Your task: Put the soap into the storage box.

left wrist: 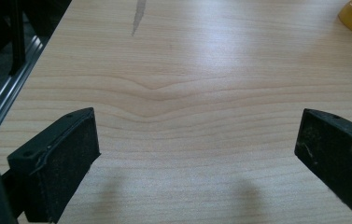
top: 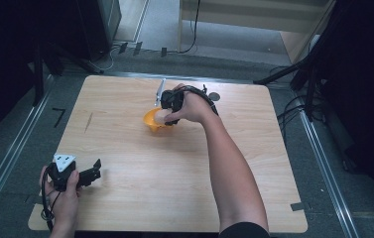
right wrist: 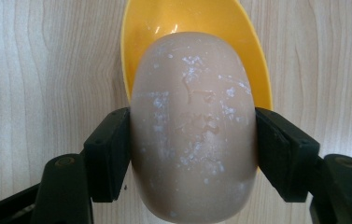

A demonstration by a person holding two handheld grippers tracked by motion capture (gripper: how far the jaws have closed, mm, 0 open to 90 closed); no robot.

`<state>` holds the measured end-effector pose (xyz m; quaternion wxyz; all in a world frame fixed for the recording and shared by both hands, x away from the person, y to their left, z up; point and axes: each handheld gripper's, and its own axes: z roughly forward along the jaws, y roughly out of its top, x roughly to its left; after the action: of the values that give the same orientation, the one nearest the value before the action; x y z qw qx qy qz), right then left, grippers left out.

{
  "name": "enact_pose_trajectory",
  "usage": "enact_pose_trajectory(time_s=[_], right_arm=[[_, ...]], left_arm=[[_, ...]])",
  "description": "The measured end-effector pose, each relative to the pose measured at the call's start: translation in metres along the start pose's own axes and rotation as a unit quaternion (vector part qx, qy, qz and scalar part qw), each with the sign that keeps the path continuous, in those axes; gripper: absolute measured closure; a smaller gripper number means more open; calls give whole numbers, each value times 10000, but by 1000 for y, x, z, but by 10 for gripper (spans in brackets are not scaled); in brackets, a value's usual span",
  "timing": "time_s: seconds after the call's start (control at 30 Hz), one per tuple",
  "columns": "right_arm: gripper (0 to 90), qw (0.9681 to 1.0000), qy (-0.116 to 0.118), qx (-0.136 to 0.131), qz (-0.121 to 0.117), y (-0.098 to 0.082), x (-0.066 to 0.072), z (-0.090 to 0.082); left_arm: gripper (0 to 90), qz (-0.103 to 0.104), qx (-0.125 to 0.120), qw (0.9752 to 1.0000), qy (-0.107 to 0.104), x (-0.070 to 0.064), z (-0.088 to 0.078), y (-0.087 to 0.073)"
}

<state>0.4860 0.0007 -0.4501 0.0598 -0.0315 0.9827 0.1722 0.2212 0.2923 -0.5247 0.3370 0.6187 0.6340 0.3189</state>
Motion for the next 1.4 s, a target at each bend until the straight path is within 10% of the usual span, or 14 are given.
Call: enact_pose_trajectory(time_s=[0.97, 1.4], right_arm=[[397, 9985, -30, -255, 486, -11, -8, -1], [370, 9909, -106, -915, 981, -34, 4, -8]], left_arm=[[2, -2, 22, 10000, -7, 0, 0, 0], [1, 6, 5, 10000, -2, 0, 1, 0]])
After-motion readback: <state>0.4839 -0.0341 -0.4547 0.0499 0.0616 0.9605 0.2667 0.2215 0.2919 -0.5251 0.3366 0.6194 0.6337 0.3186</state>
